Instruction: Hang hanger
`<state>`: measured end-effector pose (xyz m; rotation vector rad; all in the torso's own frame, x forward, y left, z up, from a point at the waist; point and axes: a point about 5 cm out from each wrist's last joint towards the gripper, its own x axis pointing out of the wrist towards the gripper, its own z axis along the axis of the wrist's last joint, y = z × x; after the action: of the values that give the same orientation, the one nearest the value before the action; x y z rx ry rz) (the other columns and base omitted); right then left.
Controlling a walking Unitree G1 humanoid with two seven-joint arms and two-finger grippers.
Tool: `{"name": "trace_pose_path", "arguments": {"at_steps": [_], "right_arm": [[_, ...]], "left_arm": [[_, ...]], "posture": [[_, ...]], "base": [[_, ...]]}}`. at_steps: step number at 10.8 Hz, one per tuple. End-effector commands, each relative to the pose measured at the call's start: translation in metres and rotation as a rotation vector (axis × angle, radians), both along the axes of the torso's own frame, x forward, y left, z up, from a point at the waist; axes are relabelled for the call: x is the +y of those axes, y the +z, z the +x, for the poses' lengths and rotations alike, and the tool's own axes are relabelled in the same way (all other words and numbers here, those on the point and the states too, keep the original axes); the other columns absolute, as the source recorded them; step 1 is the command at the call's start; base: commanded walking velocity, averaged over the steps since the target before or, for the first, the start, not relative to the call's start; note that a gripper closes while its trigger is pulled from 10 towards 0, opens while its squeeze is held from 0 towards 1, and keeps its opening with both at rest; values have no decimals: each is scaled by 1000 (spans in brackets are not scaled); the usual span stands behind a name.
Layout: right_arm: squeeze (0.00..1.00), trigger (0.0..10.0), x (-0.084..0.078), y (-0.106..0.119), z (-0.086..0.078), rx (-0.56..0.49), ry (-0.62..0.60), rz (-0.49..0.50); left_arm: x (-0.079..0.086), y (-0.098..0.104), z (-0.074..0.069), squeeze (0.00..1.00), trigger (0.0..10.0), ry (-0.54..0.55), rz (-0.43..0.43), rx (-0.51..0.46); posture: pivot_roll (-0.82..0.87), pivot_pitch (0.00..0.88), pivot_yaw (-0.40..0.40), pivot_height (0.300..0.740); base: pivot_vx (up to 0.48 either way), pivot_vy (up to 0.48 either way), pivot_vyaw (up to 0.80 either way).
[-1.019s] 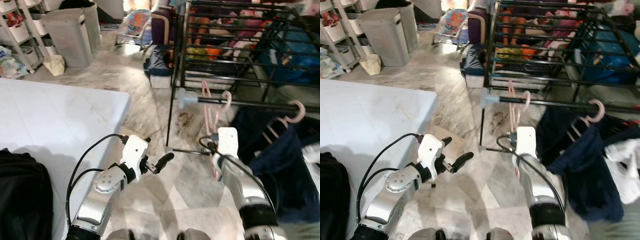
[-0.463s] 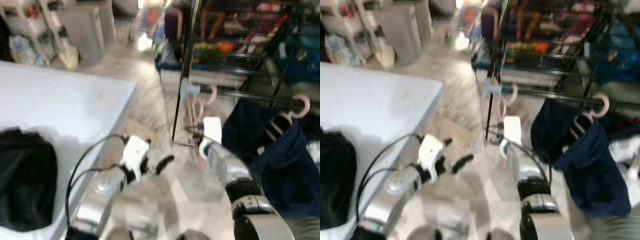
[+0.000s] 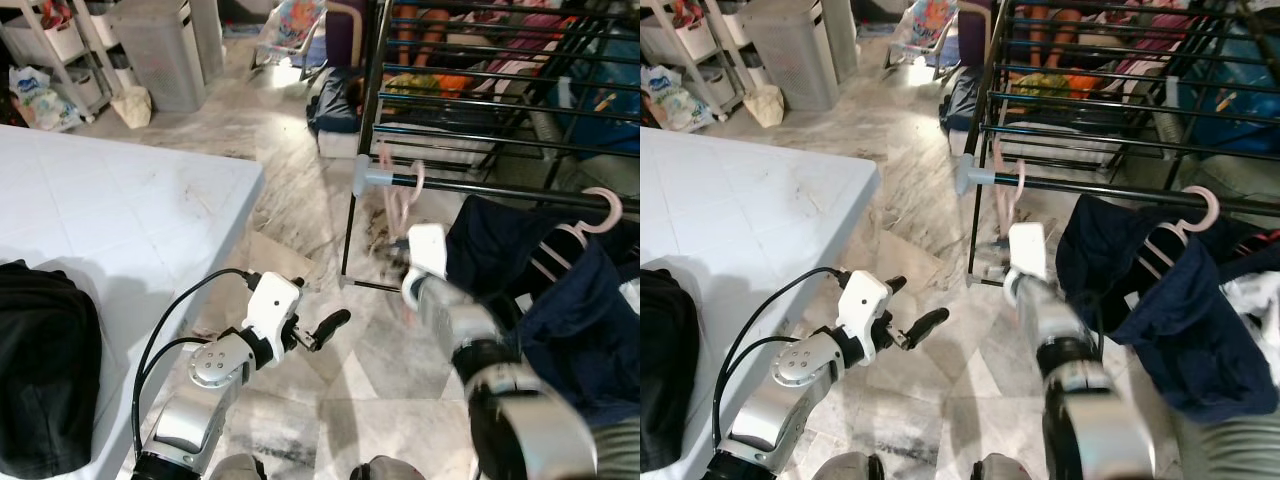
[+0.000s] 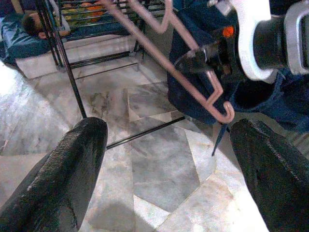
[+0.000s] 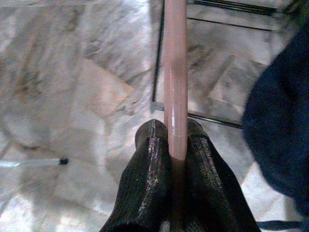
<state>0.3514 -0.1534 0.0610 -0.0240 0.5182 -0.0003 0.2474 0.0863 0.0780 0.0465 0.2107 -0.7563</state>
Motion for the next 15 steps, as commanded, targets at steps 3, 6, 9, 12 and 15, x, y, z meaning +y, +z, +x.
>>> {"name": "trace_pose_path", "arguments": {"at_steps": [3, 6, 9, 12, 15], "right_arm": [[0, 10000, -11, 20, 14, -69, -110, 12], [0, 10000, -1, -13, -4, 111, -137, 100], [0, 10000, -16, -28, -17, 186, -259, 159], [0, 10000, -17, -32, -20, 216, -269, 182], [0, 10000, -12, -40, -26, 250, -265, 228]], "left_arm": [[0, 4, 2, 0, 10000, -10, 10, -14], [-1, 4, 2, 0, 10000, -18, 17, -11], [-2, 2, 1, 0, 10000, -27, 26, -3], [-3, 1, 1, 0, 10000, -39, 33, 1], [-3, -1, 1, 0, 10000, -46, 48, 6]], "posture": [[-20, 44, -2, 740], [-20, 44, -2, 740], [-27, 43, 5, 740], [-27, 41, 6, 740], [-30, 34, 6, 740]], "base": [[0, 0, 0], [0, 0, 0], [0, 0, 0], [0, 0, 0], [0, 0, 0]]}}
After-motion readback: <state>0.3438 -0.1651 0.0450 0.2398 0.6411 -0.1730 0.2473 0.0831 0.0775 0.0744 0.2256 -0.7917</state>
